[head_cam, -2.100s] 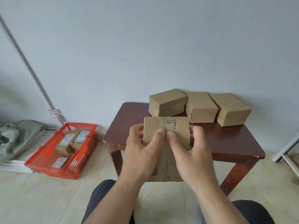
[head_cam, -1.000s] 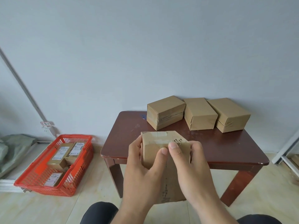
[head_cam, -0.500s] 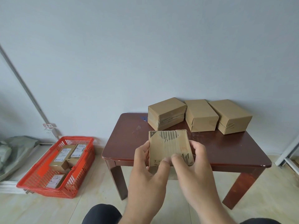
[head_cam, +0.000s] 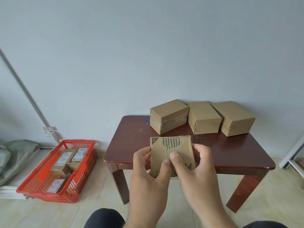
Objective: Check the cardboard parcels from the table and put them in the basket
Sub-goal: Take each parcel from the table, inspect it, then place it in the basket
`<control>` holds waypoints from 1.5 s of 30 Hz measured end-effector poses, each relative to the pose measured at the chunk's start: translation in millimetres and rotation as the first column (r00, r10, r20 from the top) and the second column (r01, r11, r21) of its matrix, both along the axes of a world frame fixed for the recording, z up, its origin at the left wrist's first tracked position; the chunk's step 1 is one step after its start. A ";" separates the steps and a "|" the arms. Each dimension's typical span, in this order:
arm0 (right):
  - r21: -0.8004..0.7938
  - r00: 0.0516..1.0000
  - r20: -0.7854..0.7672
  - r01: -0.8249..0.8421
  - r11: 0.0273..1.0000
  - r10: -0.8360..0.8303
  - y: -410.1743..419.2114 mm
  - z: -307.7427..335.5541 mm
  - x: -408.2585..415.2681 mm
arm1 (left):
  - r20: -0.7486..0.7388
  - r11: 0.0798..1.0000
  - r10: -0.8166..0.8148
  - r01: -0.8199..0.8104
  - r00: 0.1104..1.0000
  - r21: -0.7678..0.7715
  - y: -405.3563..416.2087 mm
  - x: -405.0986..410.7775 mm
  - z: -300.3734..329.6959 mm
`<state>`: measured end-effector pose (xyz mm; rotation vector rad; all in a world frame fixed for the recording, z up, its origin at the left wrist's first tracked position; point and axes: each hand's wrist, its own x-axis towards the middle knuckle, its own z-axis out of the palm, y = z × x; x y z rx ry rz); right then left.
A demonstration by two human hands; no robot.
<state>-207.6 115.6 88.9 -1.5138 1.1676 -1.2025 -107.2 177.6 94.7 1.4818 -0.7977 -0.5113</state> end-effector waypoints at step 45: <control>0.428 0.904 0.427 -0.201 0.881 -0.001 2.4 7.9 0.5 | 0.118 0.992 0.128 -0.125 0.985 -0.033 -0.2 -9.1 -3.2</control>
